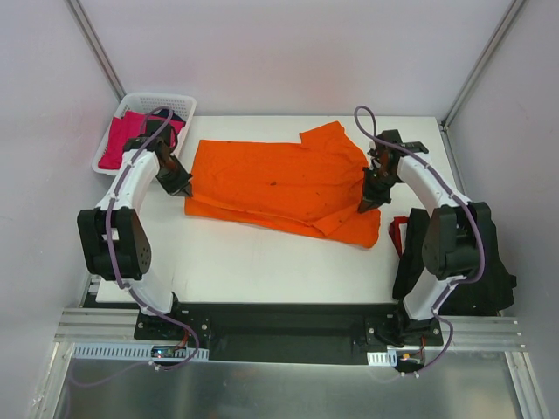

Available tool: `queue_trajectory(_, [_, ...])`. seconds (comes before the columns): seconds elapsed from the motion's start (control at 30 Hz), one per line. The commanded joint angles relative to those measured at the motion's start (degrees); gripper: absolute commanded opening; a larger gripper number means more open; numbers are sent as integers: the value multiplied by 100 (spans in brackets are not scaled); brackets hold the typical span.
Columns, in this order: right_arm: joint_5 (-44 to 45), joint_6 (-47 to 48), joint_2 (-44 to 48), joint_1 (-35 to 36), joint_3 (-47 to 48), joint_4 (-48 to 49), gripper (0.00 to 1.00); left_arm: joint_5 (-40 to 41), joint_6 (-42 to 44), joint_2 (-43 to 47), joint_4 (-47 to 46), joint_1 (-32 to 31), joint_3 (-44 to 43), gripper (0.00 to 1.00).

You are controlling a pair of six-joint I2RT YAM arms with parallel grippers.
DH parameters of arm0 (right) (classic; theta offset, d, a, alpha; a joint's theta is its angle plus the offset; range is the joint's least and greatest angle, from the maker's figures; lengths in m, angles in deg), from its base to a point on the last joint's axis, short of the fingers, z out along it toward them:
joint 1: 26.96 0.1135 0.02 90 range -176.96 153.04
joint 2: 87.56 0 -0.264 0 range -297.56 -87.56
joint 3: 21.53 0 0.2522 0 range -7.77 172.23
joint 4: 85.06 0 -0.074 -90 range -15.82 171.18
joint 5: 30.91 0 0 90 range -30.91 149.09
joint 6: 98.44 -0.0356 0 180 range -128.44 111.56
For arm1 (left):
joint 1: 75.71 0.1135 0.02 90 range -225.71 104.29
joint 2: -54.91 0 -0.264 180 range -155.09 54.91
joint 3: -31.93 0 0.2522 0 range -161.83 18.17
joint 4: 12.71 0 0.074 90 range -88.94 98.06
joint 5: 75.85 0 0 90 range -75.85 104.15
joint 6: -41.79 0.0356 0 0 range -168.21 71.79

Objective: Fold and stack the t-shirts

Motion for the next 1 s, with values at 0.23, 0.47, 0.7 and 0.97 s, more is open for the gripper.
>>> queue_trajectory(0.23, [-367,24,-407,-35,703,-101,1,-36,4,-438,222,-123,-529,0])
queue_trajectory(0.47, [-332,104,-548,-88,826,-295,1,33,-109,-763,196,-184,-697,0])
queue_trajectory(0.7, [-332,271,-794,-237,1186,-392,1,166,-144,-948,196,-185,-767,0])
queue_trajectory(0.97, [-367,253,-1093,-272,1467,-427,1,227,-215,-966,196,-185,-697,0])
